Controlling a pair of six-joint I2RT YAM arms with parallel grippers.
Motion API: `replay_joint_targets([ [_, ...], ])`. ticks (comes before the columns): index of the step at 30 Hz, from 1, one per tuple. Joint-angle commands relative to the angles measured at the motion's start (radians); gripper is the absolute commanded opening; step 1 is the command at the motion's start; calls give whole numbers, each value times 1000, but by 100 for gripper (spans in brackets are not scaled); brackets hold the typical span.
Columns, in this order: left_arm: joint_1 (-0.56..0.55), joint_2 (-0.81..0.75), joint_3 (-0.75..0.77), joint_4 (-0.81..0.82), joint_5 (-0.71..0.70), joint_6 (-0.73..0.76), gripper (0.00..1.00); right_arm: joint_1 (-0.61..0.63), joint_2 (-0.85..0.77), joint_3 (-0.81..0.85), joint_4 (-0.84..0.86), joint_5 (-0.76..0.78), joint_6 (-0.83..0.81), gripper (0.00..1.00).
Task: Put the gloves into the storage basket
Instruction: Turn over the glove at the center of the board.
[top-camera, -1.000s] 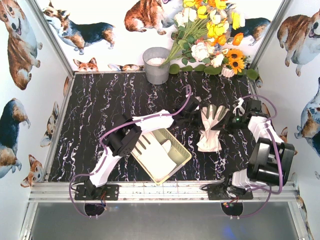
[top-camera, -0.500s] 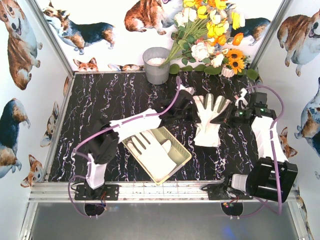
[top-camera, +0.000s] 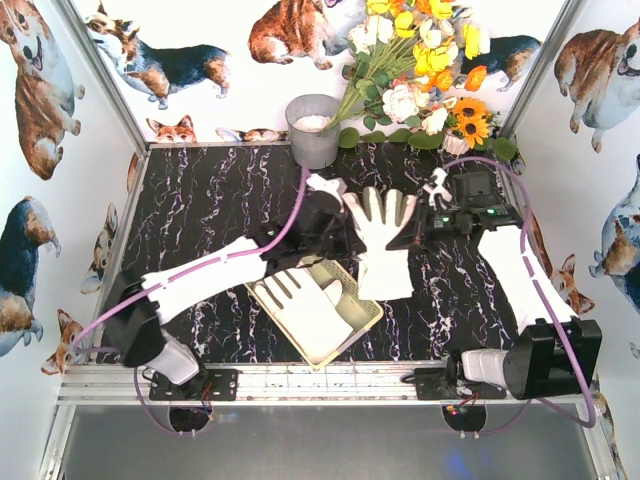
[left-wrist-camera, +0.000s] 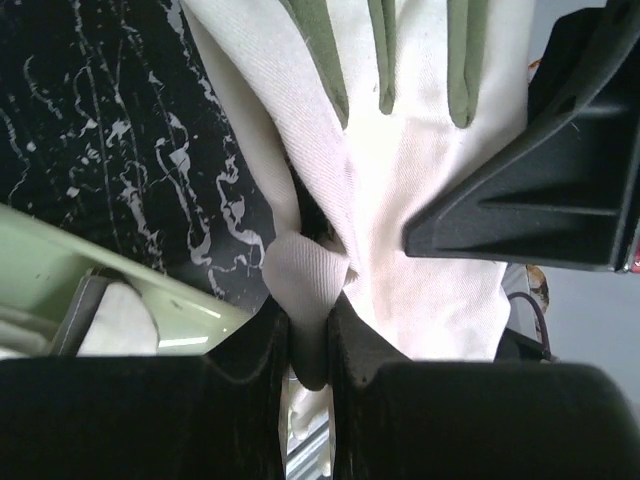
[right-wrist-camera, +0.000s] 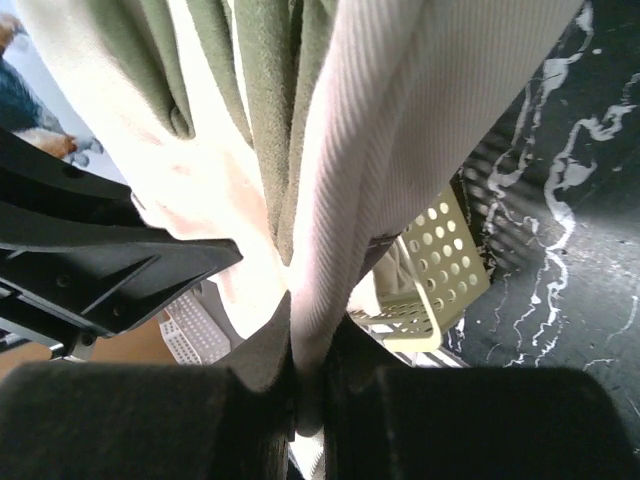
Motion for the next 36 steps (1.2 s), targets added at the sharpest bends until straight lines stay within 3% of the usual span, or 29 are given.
replay_joint_targets([
  [1,-13,-109,-80,-71,-14,-14,0,68,6,65,104,45,57,0],
  [5,-12,-205,-144,-74,-46,-29,0,108,16,60,131,58,80,0],
  [14,-16,-263,-160,-149,-63,-95,0,212,51,102,89,80,75,0],
  [24,-31,-412,-291,-201,-21,-133,0,346,139,131,124,135,77,0],
  [30,-30,-282,-180,-183,-2,-56,0,331,134,142,117,174,63,0],
  [36,8,-63,-17,-116,39,12,0,158,85,80,101,155,48,0],
])
